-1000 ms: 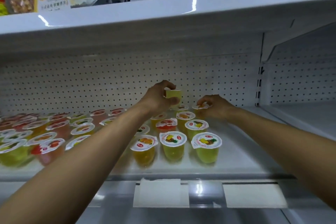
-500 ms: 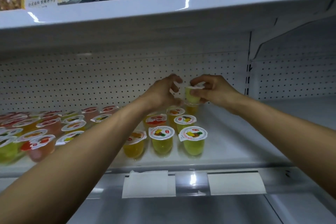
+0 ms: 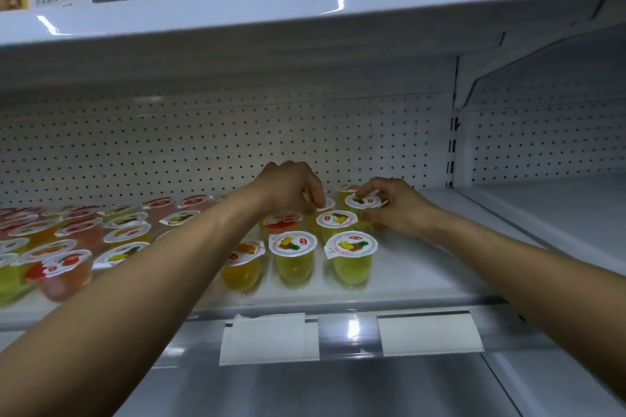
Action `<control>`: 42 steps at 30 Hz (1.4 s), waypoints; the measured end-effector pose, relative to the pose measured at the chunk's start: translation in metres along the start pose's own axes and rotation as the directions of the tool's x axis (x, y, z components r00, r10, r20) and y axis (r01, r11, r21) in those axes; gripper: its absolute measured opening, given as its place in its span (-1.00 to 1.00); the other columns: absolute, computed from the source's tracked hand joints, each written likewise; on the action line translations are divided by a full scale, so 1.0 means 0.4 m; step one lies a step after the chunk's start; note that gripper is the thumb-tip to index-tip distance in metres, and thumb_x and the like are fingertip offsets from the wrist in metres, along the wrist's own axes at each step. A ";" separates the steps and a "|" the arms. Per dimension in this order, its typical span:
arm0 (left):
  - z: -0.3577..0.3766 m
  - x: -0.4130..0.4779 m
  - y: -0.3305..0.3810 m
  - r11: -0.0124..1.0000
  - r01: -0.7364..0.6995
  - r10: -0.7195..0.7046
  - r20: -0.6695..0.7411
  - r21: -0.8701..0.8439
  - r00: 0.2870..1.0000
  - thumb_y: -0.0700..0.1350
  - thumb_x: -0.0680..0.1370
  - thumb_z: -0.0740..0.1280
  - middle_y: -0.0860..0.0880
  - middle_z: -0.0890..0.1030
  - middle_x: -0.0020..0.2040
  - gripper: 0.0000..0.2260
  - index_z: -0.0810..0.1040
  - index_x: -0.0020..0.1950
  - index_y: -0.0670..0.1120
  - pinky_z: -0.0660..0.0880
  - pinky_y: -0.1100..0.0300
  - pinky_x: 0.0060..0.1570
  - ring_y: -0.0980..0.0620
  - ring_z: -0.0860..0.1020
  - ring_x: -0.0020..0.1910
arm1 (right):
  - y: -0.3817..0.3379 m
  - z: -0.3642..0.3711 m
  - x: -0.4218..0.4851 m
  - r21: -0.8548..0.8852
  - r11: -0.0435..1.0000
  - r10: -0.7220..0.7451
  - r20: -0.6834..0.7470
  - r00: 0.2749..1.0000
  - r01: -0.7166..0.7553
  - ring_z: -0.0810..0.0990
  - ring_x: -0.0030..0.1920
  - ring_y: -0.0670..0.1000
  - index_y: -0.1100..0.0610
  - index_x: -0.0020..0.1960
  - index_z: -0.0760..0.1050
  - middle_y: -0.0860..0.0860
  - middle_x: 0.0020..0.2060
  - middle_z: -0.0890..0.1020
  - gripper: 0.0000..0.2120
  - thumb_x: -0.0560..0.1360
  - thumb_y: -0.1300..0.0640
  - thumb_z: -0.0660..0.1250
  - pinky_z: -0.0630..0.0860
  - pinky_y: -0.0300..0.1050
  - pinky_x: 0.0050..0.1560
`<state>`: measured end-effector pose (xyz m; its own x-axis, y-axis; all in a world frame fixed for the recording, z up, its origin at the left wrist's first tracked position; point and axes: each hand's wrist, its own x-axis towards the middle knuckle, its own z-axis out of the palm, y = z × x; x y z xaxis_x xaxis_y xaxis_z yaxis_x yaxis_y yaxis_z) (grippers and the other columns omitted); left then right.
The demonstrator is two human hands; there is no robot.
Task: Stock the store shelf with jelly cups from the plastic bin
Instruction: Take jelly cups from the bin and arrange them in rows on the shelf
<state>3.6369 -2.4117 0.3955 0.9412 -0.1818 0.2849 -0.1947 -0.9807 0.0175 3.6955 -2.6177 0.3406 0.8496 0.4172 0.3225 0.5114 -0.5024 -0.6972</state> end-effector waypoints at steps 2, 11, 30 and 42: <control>0.003 -0.002 0.000 1.000 0.003 -0.003 0.002 0.002 1.000 -0.08 0.46 0.48 0.18 0.62 0.09 -0.84 0.68 0.00 0.13 0.35 0.18 0.04 0.21 0.46 -0.01 | 0.001 0.003 -0.001 -0.021 1.000 -0.015 -0.018 1.000 0.015 0.56 0.06 0.00 -0.04 0.08 0.52 -0.02 0.16 0.53 -0.72 0.42 0.12 0.50 0.61 -0.07 0.04; -0.022 -0.052 0.023 0.992 0.046 -0.058 -0.107 -0.114 0.993 0.01 0.50 0.43 0.05 0.63 0.12 -0.74 0.61 0.17 0.05 0.51 0.05 0.15 0.06 0.56 0.09 | -0.020 -0.042 -0.049 -0.294 0.955 -0.053 -0.029 0.998 0.042 0.48 0.11 -0.03 -0.07 0.35 0.38 0.00 0.26 0.48 -0.52 0.47 -0.01 0.42 0.44 -0.13 0.09; 0.083 -0.739 0.266 0.970 0.190 -0.239 -0.469 -0.150 0.850 0.06 0.50 0.41 0.09 0.53 0.13 -0.56 0.41 0.35 0.10 0.55 0.03 -0.11 0.07 0.55 0.03 | -0.146 0.042 -0.605 -0.445 0.761 -0.528 -0.003 0.849 0.472 0.51 0.15 0.10 0.03 0.27 0.49 0.01 0.16 0.55 -0.65 0.49 0.04 0.32 0.45 -0.01 0.05; 0.085 -1.101 0.082 0.849 0.526 -0.520 -0.276 -0.057 0.808 0.10 0.54 0.36 0.01 0.54 0.22 -0.56 0.41 0.38 0.04 0.54 0.00 -0.03 0.00 0.54 0.11 | -0.336 0.404 -0.666 -0.310 0.720 -0.516 0.358 0.778 0.621 0.37 0.31 0.02 -0.05 0.44 0.26 -0.05 0.33 0.39 -0.54 0.57 -0.05 0.24 0.40 -0.05 0.18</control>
<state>3.2254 -2.3662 0.2379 0.7857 0.3827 0.4861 0.3140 -0.9236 0.2197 3.3794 -2.5390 0.2450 0.3506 0.8554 0.3814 0.9357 -0.3374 -0.1036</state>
